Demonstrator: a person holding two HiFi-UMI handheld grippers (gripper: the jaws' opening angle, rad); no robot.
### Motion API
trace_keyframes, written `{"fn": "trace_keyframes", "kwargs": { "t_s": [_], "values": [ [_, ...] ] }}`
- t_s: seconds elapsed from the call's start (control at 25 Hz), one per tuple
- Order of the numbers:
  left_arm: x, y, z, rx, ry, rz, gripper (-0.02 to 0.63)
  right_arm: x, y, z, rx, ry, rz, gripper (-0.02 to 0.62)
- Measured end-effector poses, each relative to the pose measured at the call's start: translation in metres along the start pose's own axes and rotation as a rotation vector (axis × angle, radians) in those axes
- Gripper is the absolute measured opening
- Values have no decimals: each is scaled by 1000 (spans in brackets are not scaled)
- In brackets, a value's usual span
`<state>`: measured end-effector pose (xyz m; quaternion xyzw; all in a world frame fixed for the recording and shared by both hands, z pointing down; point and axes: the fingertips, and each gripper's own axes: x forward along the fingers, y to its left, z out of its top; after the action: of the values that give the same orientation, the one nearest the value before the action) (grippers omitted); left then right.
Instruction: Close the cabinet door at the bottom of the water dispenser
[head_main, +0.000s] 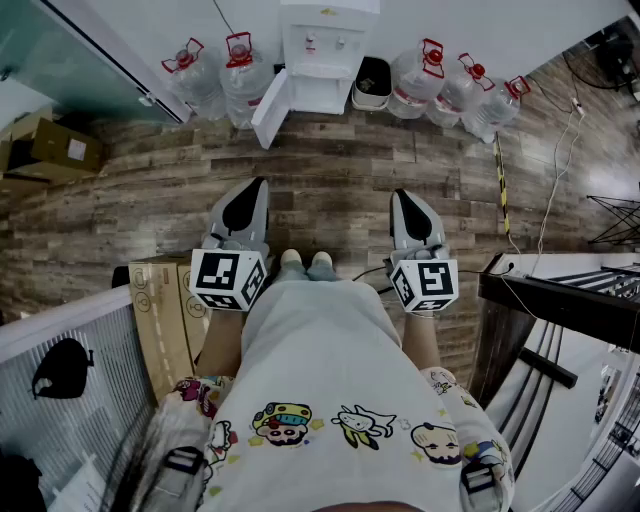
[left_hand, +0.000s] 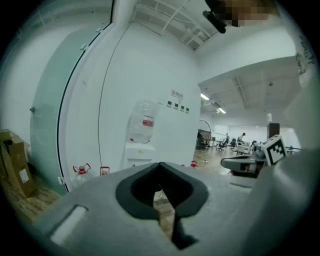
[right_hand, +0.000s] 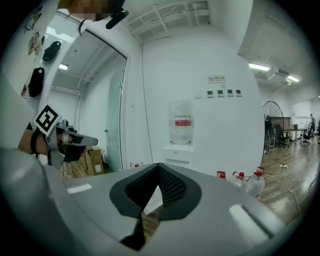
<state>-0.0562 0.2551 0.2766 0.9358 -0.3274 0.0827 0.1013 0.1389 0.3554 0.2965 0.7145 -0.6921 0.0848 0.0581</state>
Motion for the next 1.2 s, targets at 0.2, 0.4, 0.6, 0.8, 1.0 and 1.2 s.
{"fn": "trace_keyframes", "kwargs": {
  "t_s": [0.2, 0.4, 0.6, 0.8, 1.0, 1.2],
  "values": [
    [-1, -13, 2, 6, -10, 22, 0, -16, -12, 5, 25, -37, 6, 9],
    [-7, -24, 5, 24, -28, 52, 34, -29, -21, 14, 62, -83, 38, 23],
    [-8, -31, 3, 25, -24, 61, 63, -35, -27, 17, 78, -97, 47, 64],
    [0, -24, -2, 15, -11, 65, 86, -22, -29, 13, 102, -84, 72, 99],
    [24, -5, -4, 3, 3, 56, 100, 9, -33, 13, 114, -78, 83, 120],
    [66, 22, 6, -10, 25, 39, 114, 58, -42, 24, 125, -64, 88, 133]
  ]
}}
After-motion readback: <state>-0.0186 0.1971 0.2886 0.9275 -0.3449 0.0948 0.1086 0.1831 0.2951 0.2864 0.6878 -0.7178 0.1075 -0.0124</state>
